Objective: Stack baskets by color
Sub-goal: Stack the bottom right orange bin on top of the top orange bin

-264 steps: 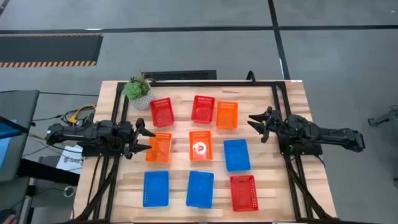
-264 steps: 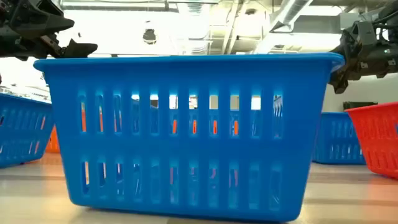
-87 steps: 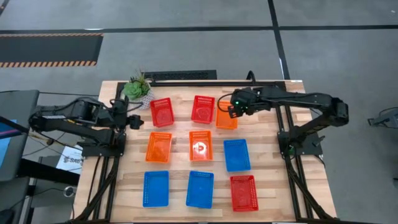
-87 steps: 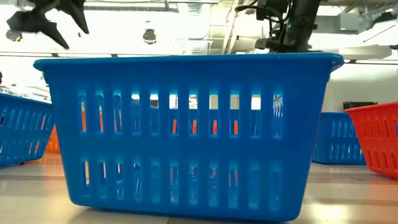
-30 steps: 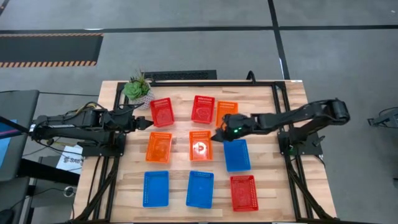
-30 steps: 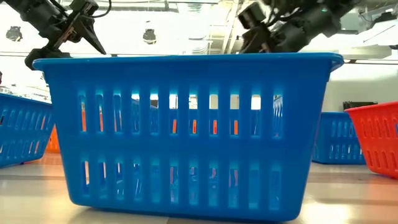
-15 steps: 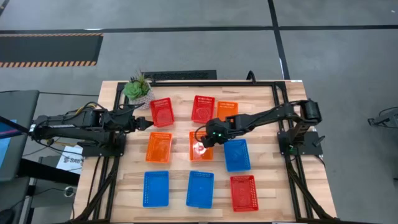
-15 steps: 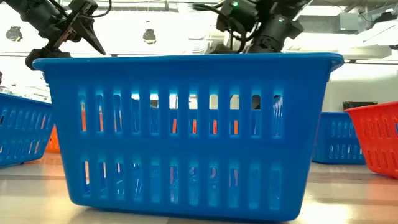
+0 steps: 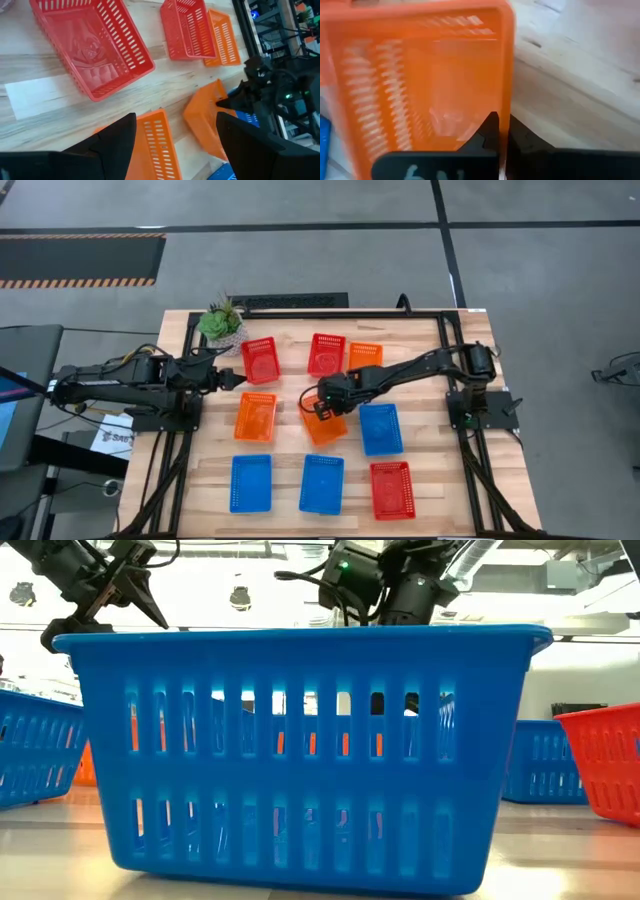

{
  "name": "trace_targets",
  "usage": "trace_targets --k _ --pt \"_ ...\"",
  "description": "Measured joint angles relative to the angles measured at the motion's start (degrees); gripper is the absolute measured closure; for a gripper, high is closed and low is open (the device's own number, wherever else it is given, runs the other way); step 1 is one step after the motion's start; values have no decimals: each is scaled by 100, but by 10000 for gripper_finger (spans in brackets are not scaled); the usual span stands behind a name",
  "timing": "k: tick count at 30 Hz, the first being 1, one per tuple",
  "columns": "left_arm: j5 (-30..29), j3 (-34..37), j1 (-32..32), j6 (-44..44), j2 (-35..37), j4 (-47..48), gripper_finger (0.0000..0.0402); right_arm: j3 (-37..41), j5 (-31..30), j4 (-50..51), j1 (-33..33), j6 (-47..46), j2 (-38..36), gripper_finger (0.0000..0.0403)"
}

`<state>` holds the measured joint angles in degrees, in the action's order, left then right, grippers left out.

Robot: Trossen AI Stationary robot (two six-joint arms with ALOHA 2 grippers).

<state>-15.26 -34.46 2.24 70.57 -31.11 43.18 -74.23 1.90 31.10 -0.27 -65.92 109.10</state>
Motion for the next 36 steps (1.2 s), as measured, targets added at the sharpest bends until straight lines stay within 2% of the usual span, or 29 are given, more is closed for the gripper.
trace_targets --k 3,8,13,16,22,28,36 --pt "0 0 0 -7 -2 -1 139 8 77 0 -107 137 -360 393" --pt "-26 0 -1 -7 -2 -8 139 4 -32 436 -439 690 -1399 395" --pt "-66 0 0 -42 -2 -11 139 15 -635 1536 -1187 945 -2383 395" --pt "-172 0 -2 -42 -1 -17 139 206 -745 1862 -1759 946 -2704 397" --pt "-191 0 -2 -72 0 -17 139 1054 -603 1573 -2409 759 -2829 395" --pt "-191 -2 -2 -46 -2 -17 139 2022 -248 434 -2699 401 -2817 396" --pt "-202 -2 -2 -20 -2 -17 139 2253 -180 353 -2804 270 -2822 378"
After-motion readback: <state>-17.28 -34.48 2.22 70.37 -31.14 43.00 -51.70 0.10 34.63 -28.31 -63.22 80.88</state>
